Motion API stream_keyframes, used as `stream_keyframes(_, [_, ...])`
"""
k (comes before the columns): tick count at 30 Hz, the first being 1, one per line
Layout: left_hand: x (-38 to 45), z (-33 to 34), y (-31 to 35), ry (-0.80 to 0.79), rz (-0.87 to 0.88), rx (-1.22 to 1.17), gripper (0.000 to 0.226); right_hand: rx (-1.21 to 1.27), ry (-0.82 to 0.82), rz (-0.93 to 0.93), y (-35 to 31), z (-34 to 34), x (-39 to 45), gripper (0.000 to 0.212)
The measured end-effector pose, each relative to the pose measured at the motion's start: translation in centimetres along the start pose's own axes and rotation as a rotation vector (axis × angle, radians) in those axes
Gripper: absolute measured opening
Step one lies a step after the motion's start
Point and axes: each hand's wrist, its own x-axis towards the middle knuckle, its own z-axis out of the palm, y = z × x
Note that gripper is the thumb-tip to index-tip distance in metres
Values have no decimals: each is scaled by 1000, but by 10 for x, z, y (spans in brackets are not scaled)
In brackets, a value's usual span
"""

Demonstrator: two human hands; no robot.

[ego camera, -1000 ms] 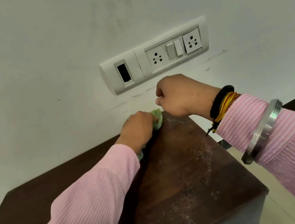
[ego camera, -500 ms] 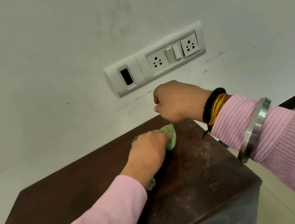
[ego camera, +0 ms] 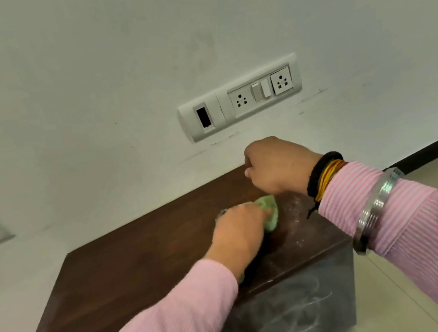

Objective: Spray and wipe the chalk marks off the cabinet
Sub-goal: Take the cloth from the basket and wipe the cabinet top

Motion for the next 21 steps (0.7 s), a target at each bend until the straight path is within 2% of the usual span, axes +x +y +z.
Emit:
stream_keyframes(2, [-3,-5,-28,-2,-103,71,29,-19,38,-18,2,0,-12,19])
stream_keyframes(6, [-73,3,-71,-78,-174,165,48,-60,39,-24,11,1,-22,16])
stream_keyframes(9, [-108,13,-40,-59,-54,126,55,-65,25,-13,16,7,-20,16])
stream_keyframes(12, [-84,10,9,53,162,70,52,-53,20,-11,13,10,-16,17])
stream_keyframes(14, [-57,4,18,80,150,66,49,-54,48,-8,12,7,-12,17])
stream_keyframes(16, [-42,1,-2,18,64,103,52,-54,74,-6,15,3,-10,18])
stream_keyframes(18, [-52,5,-29,-59,-2,141,57,-40,74,1,22,0,-9,19])
stream_keyframes(21, [-98,14,-52,-75,44,130,65,-21,69,18,32,0,-6,19])
